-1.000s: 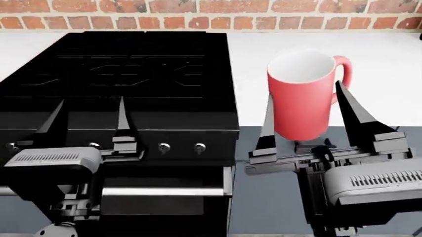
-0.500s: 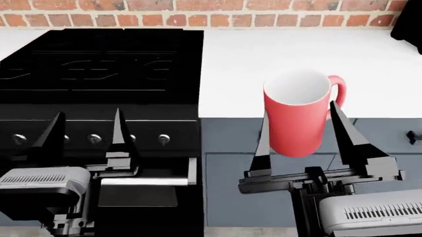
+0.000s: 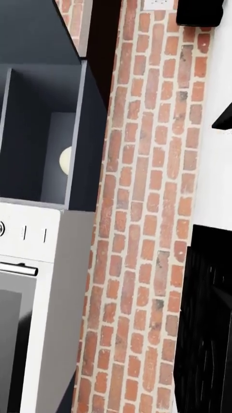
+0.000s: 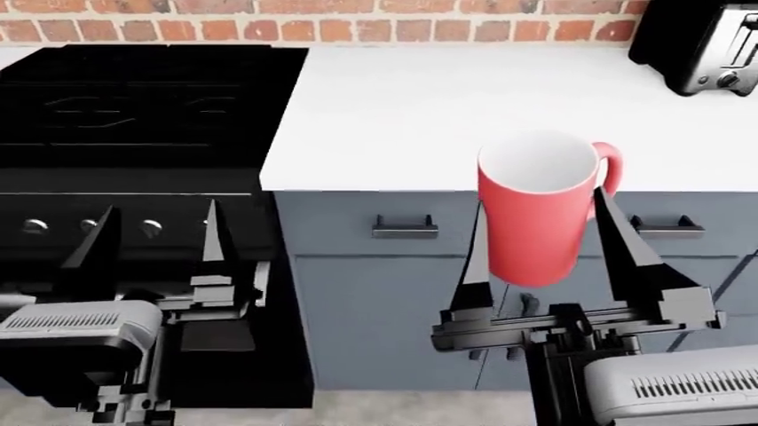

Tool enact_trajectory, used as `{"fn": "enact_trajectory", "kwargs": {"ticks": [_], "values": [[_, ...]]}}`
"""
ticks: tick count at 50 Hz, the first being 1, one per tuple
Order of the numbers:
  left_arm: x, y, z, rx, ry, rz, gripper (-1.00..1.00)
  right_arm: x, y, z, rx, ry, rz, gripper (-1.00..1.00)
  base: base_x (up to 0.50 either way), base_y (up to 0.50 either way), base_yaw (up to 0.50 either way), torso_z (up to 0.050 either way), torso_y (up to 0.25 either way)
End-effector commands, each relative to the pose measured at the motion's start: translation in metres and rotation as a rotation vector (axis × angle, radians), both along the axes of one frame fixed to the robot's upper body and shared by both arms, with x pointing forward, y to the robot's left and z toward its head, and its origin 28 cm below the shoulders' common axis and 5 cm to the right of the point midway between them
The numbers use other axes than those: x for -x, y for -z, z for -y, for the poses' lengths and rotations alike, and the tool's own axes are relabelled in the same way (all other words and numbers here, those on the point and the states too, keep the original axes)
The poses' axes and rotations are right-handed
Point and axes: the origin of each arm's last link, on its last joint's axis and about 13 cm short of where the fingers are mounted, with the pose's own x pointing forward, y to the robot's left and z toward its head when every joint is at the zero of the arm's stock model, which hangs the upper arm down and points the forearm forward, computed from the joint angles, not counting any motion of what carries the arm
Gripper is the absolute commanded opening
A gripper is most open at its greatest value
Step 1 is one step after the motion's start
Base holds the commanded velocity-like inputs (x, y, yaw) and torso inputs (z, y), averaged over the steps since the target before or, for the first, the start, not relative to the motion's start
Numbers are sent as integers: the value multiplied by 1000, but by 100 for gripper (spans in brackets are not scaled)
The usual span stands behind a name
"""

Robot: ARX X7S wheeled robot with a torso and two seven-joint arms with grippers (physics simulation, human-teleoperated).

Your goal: Pick the mug from the cabinet, place it under the coffee machine dispenser, and press the start button.

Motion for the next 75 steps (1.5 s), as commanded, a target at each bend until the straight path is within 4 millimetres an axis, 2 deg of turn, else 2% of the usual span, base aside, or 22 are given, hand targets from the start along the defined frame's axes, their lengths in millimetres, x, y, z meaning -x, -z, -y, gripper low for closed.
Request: {"fn": "enact_trajectory", "kwargs": {"ticks": [1,11,20,75], "values": [[0,2,-1,5,-1,-9,100,0,0,0,8,4,3,-100,-167,-500,0,0,0],[0,3,-1,9,1,-15,100,0,2,0,5,-9,3,-100,-165,-495,0,0,0],[0,4,-1,11,4,-21,100,1,2,-4,25,-51,0,-100,-7,-23,0,0,0],[0,3,-1,19,13,-30,100,-1,3,0,-36,-70,-21,-100,1,-500,0,0,0]]}}
